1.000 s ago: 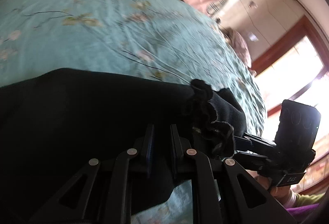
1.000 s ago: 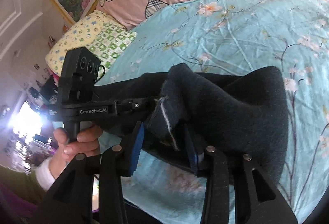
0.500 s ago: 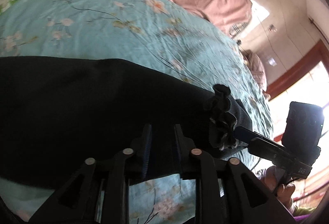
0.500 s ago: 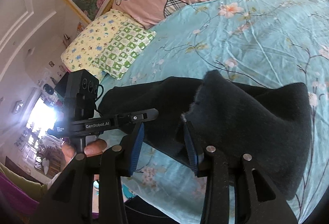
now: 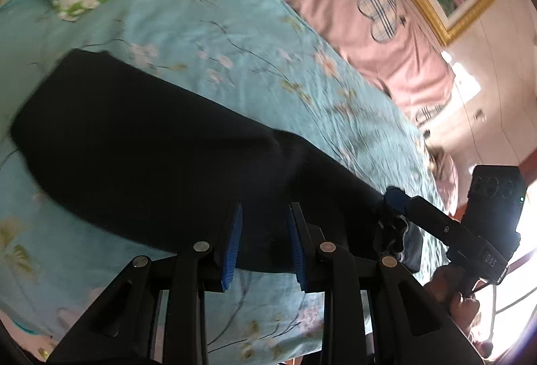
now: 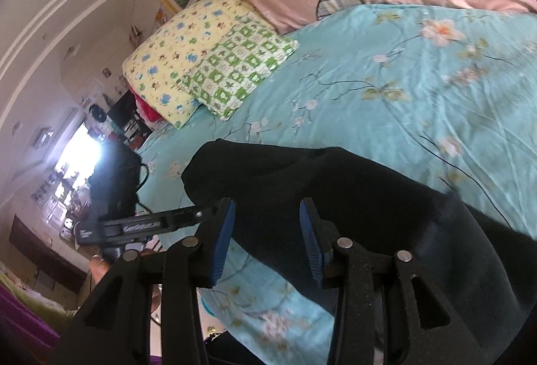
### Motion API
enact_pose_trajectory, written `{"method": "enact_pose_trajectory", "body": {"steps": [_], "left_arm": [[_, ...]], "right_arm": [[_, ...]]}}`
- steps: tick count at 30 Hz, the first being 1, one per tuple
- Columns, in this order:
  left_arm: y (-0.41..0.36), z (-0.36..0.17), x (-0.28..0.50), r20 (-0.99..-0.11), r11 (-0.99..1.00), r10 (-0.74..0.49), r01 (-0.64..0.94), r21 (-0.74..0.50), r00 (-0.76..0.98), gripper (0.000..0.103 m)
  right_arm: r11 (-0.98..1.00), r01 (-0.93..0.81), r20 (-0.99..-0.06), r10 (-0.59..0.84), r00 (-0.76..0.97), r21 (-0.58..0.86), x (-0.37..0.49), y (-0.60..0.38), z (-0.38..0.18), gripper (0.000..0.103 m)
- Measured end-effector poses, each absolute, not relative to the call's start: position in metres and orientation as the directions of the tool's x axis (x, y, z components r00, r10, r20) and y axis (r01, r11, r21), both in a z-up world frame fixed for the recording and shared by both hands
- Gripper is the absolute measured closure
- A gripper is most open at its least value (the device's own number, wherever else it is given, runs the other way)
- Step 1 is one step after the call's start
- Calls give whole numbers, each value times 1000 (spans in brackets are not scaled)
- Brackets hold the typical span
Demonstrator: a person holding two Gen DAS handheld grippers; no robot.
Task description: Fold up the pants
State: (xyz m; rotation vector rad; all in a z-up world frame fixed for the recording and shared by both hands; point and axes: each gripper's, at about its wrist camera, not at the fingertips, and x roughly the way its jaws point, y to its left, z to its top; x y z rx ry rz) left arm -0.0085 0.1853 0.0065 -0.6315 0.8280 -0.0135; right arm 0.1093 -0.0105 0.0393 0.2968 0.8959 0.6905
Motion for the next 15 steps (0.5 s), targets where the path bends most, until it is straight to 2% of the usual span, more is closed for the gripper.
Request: {"method": "enact_pose_trajectory", "body": {"steps": [2,15], "left_arm": [[196,8,-17,-687,812,-219,-261,-522,693,71],[248,0,-68,-711,754,-99,-414,-510,696,69]], "right_arm": [[737,-446,-619,672,406,508,120,3,38,46],[678,-554,-656,699,284,483,164,76,29,46]]}}
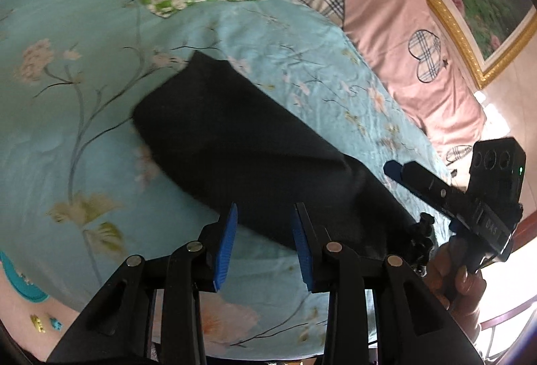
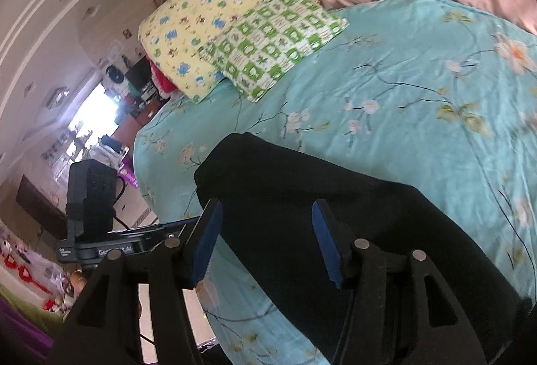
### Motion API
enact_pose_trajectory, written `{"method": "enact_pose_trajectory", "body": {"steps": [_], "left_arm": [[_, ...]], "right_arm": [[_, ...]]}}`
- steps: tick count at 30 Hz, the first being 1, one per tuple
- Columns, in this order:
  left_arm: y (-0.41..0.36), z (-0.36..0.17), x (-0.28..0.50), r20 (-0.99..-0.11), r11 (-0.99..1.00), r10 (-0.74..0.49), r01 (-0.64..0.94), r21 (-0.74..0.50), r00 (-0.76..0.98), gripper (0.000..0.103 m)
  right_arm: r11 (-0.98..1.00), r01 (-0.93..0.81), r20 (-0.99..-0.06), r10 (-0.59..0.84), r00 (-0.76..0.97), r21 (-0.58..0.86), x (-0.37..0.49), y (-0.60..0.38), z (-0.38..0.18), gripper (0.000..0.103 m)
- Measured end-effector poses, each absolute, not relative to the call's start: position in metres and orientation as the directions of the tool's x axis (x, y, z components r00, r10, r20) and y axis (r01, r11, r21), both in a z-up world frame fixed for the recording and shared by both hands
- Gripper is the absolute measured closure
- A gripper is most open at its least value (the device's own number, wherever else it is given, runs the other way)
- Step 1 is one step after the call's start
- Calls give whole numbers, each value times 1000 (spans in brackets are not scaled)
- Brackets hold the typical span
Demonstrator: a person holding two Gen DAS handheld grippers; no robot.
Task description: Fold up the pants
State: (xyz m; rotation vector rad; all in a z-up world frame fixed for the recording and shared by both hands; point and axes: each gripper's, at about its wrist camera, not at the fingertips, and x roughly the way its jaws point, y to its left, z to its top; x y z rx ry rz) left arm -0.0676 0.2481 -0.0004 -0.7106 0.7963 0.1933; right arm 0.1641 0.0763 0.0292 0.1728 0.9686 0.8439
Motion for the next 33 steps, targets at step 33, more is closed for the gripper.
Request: {"method": "enact_pose_trajectory", "body": {"steps": [33], "left_arm": [[321,-44,-45,-769,611,-36,-595,-522,638,51]], "right_arm": [[553,-737,-820,572,-1,387,270,224,-33,46]]}}
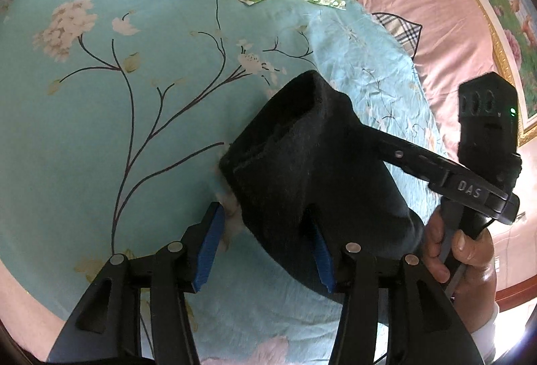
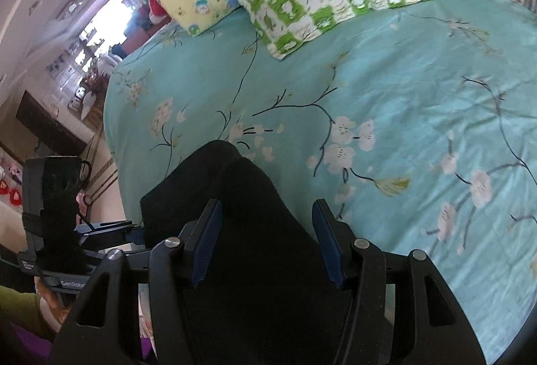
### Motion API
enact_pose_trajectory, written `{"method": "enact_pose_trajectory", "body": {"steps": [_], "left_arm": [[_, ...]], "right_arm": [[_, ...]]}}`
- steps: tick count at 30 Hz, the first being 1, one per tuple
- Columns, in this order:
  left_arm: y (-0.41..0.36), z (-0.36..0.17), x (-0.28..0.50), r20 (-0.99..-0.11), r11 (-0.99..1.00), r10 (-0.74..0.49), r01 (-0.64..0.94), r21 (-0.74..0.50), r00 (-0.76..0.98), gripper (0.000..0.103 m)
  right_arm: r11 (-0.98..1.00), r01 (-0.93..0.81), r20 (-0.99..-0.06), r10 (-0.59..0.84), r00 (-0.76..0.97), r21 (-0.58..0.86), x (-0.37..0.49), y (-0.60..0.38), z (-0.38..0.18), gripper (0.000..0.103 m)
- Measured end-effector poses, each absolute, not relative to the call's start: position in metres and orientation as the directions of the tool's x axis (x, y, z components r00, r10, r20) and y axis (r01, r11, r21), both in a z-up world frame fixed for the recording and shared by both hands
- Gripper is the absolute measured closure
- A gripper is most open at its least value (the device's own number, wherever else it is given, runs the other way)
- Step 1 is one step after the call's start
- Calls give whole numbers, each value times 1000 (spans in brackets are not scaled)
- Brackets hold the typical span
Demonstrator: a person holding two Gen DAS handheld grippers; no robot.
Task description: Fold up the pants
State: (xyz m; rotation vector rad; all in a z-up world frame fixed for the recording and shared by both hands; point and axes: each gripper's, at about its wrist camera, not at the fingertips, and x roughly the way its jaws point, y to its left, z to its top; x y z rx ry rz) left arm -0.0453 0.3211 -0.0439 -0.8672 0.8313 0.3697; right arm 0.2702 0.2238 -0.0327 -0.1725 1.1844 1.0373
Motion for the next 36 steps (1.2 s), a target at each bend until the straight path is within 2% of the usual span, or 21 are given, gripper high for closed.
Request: {"method": "enact_pose_trajectory", "body": {"steps": [5,6,8,9,10,12,15,26,36], "left_arm": [[321,-46,-42,-758,617,-37,-581,-530,652,47],[319,-46,-40,-760,626,-28,-582,-520,649,47],[316,-45,-37,-767,644,-2,-586,-491,641,51],[314,-43,-34,-773,658,25,-592,-465,634,55],[313,-43,-33,-773,664,38,-594,-454,633,67],[311,-42,-31,-770,667,33,-588,-458,638,73],[307,-33,-30,-755,669,34,-576,-469,655,79],[274,24,-35,-690,721,21,-489,-491,724,81],[187,94,-15,-597,860,-57,-265,-437,800,81]], "right_arm": [[528,-746,-827,560,-54,406,274,237,-46,47],[527,-741,-822,566,-59,416,275,238,-48,54],[518,-731,-806,588,-73,444,277,237,-49,63],[514,-729,-798,598,-73,451,276,236,-47,68],[511,-729,-792,606,-70,455,275,235,-46,71],[509,-728,-785,616,-65,460,273,232,-42,75],[508,-731,-774,632,-44,456,267,225,-29,77],[503,-722,-694,718,45,474,248,183,24,77],[539,-672,-585,789,190,508,220,100,78,84]]}}
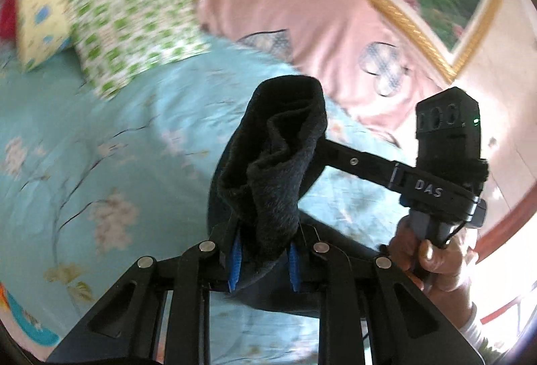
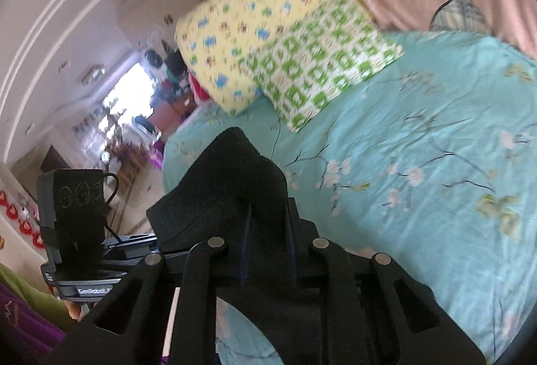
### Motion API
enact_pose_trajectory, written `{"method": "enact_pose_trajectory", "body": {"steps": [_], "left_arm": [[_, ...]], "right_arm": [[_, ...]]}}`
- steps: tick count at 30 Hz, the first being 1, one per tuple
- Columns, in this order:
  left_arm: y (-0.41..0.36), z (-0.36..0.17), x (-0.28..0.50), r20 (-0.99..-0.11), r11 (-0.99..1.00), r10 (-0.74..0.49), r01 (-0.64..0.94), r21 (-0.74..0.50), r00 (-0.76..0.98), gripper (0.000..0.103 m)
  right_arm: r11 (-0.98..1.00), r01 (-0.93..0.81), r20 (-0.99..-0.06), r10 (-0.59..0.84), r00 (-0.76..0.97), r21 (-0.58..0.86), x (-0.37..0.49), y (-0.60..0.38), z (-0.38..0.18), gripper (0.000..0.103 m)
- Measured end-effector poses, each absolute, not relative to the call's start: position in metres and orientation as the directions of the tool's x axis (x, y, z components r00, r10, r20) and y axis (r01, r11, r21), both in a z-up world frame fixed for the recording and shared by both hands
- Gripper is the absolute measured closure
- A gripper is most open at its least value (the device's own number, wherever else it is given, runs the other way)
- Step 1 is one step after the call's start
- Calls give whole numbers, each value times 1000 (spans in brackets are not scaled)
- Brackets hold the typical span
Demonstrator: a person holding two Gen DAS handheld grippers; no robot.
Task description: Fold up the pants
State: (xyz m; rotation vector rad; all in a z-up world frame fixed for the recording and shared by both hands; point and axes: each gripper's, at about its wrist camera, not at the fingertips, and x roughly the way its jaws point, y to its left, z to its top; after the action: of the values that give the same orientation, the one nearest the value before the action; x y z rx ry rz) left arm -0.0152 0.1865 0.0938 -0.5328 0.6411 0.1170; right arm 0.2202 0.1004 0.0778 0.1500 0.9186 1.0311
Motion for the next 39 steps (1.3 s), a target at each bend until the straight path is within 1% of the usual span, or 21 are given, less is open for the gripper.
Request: {"method": "enact_pose_trajectory", "body": {"steps": [5,9,13,18,30,39], "left_arm": [[137,113,-1,-566,902,-125,-145,-408,815,81],[102,118,8,-571,920,-167,-81,-383,804,81],[69,121,17,-585,932,-203,-29,-362,785,81],[32,118,27,-611,938,-252,36,-344,750,81],[-42,103,44,-664,939,-334,172,-298,669,81],[-88,76,58,-721,929,-369,251,-272,586,81]], "right_arm": [[567,-643,-538,797,273,514,205,45,97,85],[593,-604,-511,794,329,532,193,4,100,86],[616,-564,-496,784,374,549,180,-30,96,88],[634,-526,-475,773,420,567,164,-69,90,95],[650,-437,-419,748,515,622,128,-142,74,96],[667,-351,-419,710,566,657,107,-191,51,96]]}}
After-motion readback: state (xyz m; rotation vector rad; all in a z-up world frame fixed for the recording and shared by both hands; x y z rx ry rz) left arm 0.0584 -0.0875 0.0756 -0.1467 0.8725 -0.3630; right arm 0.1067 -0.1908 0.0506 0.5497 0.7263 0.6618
